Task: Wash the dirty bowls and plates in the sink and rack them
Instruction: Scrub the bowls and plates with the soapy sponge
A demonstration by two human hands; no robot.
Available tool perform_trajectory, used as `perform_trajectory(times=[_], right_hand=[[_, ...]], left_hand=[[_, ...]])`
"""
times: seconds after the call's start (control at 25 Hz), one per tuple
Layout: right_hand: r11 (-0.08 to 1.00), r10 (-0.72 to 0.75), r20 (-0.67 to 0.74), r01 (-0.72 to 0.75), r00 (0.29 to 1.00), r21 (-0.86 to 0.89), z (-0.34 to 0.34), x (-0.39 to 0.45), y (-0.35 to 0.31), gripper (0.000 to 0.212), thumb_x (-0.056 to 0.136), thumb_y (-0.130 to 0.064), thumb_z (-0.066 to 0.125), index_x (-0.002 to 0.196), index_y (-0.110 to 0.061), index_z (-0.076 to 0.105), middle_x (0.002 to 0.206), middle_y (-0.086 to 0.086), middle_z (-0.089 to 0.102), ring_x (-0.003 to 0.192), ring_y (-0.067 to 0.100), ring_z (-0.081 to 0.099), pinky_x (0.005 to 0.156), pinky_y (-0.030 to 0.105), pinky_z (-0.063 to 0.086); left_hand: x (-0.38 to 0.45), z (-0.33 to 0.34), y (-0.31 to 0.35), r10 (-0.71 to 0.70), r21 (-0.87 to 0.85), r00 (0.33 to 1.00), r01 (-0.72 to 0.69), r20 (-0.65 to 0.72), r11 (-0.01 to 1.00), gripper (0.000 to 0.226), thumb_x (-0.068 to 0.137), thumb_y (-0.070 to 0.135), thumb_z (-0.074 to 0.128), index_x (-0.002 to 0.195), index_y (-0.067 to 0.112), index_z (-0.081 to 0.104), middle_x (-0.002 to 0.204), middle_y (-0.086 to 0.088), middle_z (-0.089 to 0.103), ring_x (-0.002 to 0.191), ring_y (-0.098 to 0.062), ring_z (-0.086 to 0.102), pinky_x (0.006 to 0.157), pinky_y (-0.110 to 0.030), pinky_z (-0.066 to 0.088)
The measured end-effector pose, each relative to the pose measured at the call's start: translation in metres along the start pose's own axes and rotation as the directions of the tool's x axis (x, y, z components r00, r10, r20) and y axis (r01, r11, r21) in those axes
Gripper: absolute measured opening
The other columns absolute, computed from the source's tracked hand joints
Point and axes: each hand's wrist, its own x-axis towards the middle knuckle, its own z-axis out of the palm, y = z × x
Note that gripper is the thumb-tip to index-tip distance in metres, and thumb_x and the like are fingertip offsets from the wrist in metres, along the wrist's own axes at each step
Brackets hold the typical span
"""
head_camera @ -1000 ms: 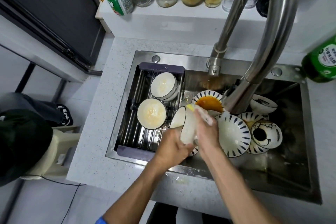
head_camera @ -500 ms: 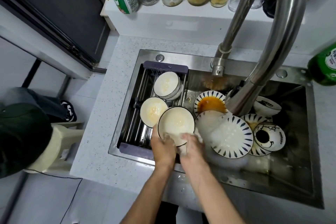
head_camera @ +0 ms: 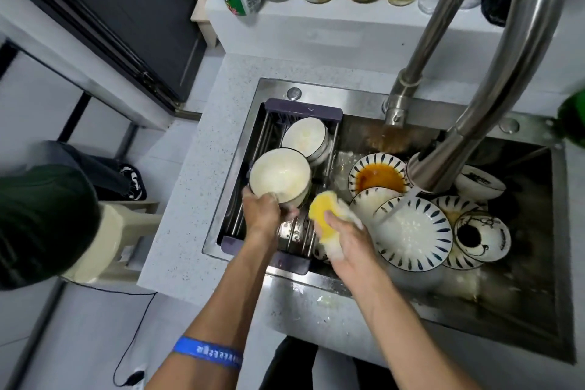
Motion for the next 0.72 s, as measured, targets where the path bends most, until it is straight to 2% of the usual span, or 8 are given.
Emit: perform_trajectory(times=[0.12, 0.24, 0.32, 0.44, 0.48, 0.56, 0.68, 0.72], right_hand=[[0.965, 0.084, -0.094, -0.104, 0.992, -0.241, -0.027, 0.001, 0.007, 0.044, 0.081, 0.011, 0.062, 0.117, -0.015, 0.065, 0.110, 0.016, 0.069, 0.098, 0.033, 0.066, 0.070, 0.038, 0.059], [0.854, -0.050, -0.195, -0.059, 0.980, -0.517, -0.063, -0.010, -0.012, 0.044, 0.074, 0.014, 0.055, 0.099, -0.020, 0.068, 0.104, 0.012, 0.067, 0.091, 0.029, 0.065, 0.073, 0.043, 0.061], [0.834, -0.090, -0.293, -0.089, 0.952, -0.544, -0.094, -0.020, -0.038, 0.043, 0.080, 0.017, 0.046, 0.092, -0.019, 0.066, 0.103, 0.011, 0.063, 0.090, 0.029, 0.063, 0.060, 0.034, 0.060], [0.871, -0.233, -0.398, 0.009, 0.887, -0.491, -0.136, -0.016, -0.080, 0.043, 0.084, 0.013, 0.040, 0.111, -0.009, 0.064, 0.118, 0.019, 0.061, 0.094, 0.035, 0.060, 0.044, 0.026, 0.054], [0.875, -0.297, -0.422, 0.067, 0.857, -0.480, -0.143, -0.008, -0.096, 0.042, 0.083, 0.012, 0.040, 0.112, -0.007, 0.064, 0.120, 0.018, 0.060, 0.094, 0.033, 0.058, 0.045, 0.028, 0.055], [0.857, -0.370, -0.444, 0.116, 0.816, -0.501, -0.148, 0.010, -0.128, 0.028, 0.084, 0.004, 0.050, 0.103, -0.010, 0.064, 0.117, 0.015, 0.059, 0.090, 0.028, 0.055, 0.056, 0.035, 0.058], [0.731, -0.373, -0.298, 0.081, 0.879, -0.678, -0.138, 0.033, -0.136, 0.010, 0.087, -0.021, 0.068, 0.095, -0.020, 0.063, 0.098, 0.000, 0.060, 0.082, 0.017, 0.055, 0.066, 0.043, 0.059], [0.673, -0.346, -0.261, 0.044, 0.901, -0.739, -0.135, 0.037, -0.124, 0.009, 0.086, -0.024, 0.072, 0.089, -0.024, 0.063, 0.089, -0.008, 0.061, 0.078, 0.012, 0.056, 0.066, 0.044, 0.060]], left_hand=[[0.012, 0.003, 0.000, -0.035, 0.156, 0.999, 0.034, 0.005, 0.987, 0.040, 0.091, -0.003, 0.041, 0.128, 0.013, 0.035, 0.116, -0.025, 0.056, 0.076, -0.036, 0.068, 0.039, -0.025, 0.050], [0.021, -0.004, -0.015, -0.153, 0.218, 0.988, 0.152, -0.012, 0.964, 0.031, 0.092, -0.002, 0.041, 0.122, -0.009, 0.041, 0.086, -0.031, 0.062, 0.041, -0.025, 0.058, 0.032, -0.023, 0.043], [0.016, -0.004, -0.026, -0.186, 0.161, 0.982, 0.187, -0.019, 0.969, 0.030, 0.090, 0.001, 0.042, 0.115, -0.014, 0.050, 0.070, -0.026, 0.062, 0.035, -0.023, 0.055, 0.032, -0.023, 0.041], [-0.012, 0.018, -0.042, -0.181, 0.147, 0.977, 0.163, 0.115, 0.976, 0.022, 0.095, 0.008, 0.044, 0.110, -0.002, 0.056, 0.070, -0.016, 0.065, 0.043, -0.022, 0.056, 0.038, -0.025, 0.043], [-0.024, 0.032, -0.045, -0.158, 0.188, 0.968, 0.121, 0.196, 0.975, 0.016, 0.096, 0.007, 0.044, 0.105, 0.006, 0.058, 0.070, -0.013, 0.066, 0.046, -0.021, 0.056, 0.039, -0.025, 0.044], [-0.035, 0.064, -0.058, -0.103, 0.247, 0.951, 0.029, 0.293, 0.969, 0.020, 0.096, 0.002, 0.045, 0.094, 0.014, 0.060, 0.075, -0.009, 0.067, 0.053, -0.021, 0.057, 0.044, -0.024, 0.046], [-0.024, 0.088, -0.098, -0.075, 0.383, 0.961, -0.034, 0.265, 0.923, 0.024, 0.093, -0.006, 0.050, 0.087, 0.014, 0.063, 0.087, -0.008, 0.069, 0.076, -0.027, 0.063, 0.062, -0.030, 0.051], [-0.017, 0.090, -0.112, -0.090, 0.537, 0.961, -0.069, 0.263, 0.841, 0.018, 0.092, -0.004, 0.053, 0.093, 0.010, 0.064, 0.095, -0.010, 0.070, 0.089, -0.031, 0.063, 0.073, -0.033, 0.052]])
